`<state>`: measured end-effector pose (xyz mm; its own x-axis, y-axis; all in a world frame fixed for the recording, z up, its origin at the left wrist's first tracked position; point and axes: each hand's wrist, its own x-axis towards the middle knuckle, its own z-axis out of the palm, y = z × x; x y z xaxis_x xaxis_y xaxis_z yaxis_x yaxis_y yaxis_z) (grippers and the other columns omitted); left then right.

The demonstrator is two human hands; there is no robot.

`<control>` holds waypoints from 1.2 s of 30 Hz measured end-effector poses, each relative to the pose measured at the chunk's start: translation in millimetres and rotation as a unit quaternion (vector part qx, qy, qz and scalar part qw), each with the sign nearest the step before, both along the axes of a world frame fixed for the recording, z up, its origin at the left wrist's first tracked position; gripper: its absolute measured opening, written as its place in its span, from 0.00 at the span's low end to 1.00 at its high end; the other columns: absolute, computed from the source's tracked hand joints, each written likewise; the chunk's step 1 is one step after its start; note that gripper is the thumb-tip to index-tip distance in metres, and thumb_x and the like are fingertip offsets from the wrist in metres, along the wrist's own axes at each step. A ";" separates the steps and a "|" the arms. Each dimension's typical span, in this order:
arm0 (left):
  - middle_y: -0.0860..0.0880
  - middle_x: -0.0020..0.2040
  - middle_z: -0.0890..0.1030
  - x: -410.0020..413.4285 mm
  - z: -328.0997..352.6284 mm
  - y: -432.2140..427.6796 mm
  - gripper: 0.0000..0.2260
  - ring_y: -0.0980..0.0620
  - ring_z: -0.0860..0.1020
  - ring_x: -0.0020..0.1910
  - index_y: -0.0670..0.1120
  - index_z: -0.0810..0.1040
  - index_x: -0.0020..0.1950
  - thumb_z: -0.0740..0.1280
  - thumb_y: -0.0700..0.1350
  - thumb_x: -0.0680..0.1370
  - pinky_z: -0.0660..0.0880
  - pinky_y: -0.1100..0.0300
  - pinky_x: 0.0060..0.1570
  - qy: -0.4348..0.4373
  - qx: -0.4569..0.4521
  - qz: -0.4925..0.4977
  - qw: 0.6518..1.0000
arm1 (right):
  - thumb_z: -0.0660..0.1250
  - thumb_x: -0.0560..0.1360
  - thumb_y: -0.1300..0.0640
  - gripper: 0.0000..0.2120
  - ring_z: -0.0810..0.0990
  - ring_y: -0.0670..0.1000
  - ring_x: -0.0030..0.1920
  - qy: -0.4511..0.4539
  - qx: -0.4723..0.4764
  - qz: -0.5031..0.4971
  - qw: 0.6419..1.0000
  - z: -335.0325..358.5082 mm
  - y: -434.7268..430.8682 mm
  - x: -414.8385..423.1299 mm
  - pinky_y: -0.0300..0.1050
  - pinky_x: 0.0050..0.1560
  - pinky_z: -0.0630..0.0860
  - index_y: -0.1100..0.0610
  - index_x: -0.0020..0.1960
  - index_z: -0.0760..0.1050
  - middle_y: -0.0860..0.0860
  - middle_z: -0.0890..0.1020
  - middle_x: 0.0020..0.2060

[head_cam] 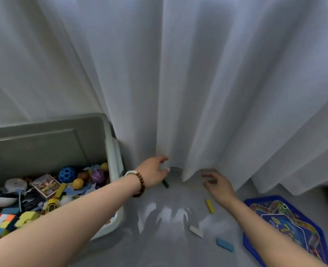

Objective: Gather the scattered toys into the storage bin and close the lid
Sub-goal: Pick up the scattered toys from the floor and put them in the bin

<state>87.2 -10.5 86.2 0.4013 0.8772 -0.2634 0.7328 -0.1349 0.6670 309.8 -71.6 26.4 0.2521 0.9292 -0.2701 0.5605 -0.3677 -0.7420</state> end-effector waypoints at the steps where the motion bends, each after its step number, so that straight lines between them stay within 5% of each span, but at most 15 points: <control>1: 0.47 0.70 0.69 6.7 -15.8 5.5 0.22 0.49 0.68 0.69 0.46 0.64 0.72 0.62 0.47 0.79 0.63 0.62 0.68 0.036 -0.010 -0.006 0.999 | 0.64 0.75 0.64 0.13 0.75 0.50 0.52 0.000 -0.010 0.003 1.000 -11.8 0.4 5.8 0.37 0.50 0.69 0.57 0.59 0.76 0.53 0.78 0.58; 8: 0.45 0.76 0.57 28.4 -101.8 32.8 0.27 0.46 0.61 0.73 0.49 0.50 0.77 0.57 0.45 0.81 0.60 0.61 0.69 0.194 -0.106 -0.060 0.973 | 0.63 0.77 0.59 0.17 0.72 0.46 0.57 0.050 0.008 0.047 0.998 -83.2 15.5 -3.7 0.35 0.59 0.68 0.52 0.66 0.71 0.49 0.73 0.63; 14: 0.45 0.75 0.61 44.8 -118.5 68.4 0.27 0.47 0.62 0.72 0.46 0.57 0.75 0.63 0.43 0.78 0.61 0.60 0.69 0.192 -0.082 -0.088 0.974 | 0.65 0.77 0.55 0.23 0.68 0.47 0.67 0.037 -0.005 0.151 0.988 -115.0 29.8 -17.6 0.34 0.64 0.63 0.49 0.71 0.65 0.48 0.68 0.68; 20: 0.46 0.75 0.60 37.4 -142.7 94.3 0.33 0.46 0.62 0.73 0.49 0.56 0.75 0.68 0.42 0.74 0.61 0.57 0.71 0.231 -0.073 -0.104 0.965 | 0.65 0.76 0.53 0.32 0.64 0.48 0.71 0.042 -0.006 0.139 0.989 -113.7 63.6 -7.3 0.41 0.70 0.62 0.49 0.75 0.55 0.47 0.63 0.72; 36: 0.48 0.73 0.62 40.9 -184.3 124.0 0.44 0.47 0.62 0.71 0.49 0.57 0.75 0.77 0.51 0.65 0.61 0.59 0.69 0.215 -0.038 -0.131 0.967 | 0.70 0.72 0.53 0.34 0.69 0.49 0.65 0.059 0.021 0.109 0.992 -126.6 79.6 -1.0 0.39 0.60 0.68 0.48 0.73 0.58 0.48 0.66 0.68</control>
